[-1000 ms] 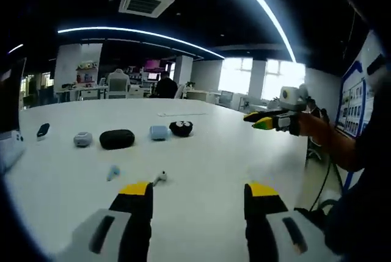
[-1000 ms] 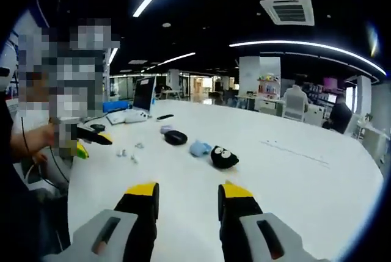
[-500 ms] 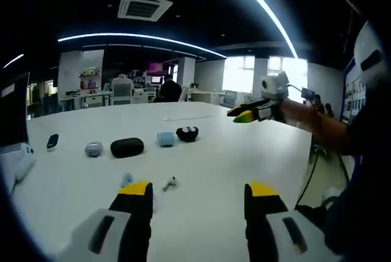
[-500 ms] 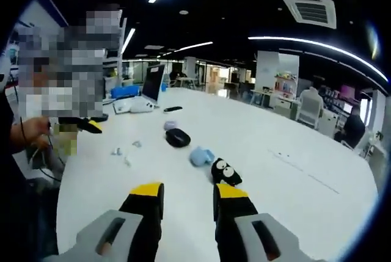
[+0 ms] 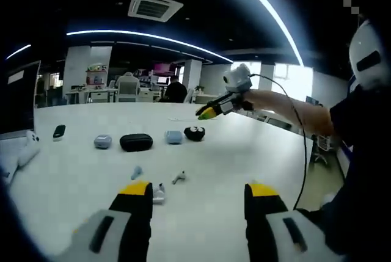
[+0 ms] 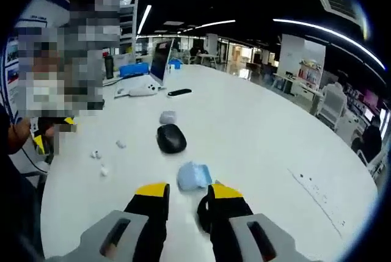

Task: Pick up the earbuds from the table and place the earbuds into the earbud case

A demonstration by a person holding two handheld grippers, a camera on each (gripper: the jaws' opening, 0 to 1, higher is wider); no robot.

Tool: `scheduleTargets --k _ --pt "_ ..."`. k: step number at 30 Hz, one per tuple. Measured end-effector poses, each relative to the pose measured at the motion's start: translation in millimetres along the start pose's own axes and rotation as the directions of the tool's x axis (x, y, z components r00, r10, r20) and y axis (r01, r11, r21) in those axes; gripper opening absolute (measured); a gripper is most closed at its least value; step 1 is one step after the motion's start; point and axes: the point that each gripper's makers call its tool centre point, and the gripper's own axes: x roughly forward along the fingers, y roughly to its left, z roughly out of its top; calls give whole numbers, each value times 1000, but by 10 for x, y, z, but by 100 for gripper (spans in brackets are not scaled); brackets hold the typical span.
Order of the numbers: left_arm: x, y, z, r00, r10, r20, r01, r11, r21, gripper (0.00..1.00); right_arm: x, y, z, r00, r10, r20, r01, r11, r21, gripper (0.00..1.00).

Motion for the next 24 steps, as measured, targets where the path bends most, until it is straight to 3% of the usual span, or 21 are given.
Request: scheduleTargets --k 8,11,24 --pt "-112 104 -60 1000 20 15 -19 999 -26 62 501 -264 -62 992 6 -127 -8 1000 -12 19" --pt "-166 192 -101 999 36 17 -36 999 -35 62 627 -237 -142 982 19 -186 -23 1000 -18 16" --pt "-274 341 -162 997 74 32 -72 995 -76 62 848 -221 -242 962 57 -268 -63 998 -13 12"
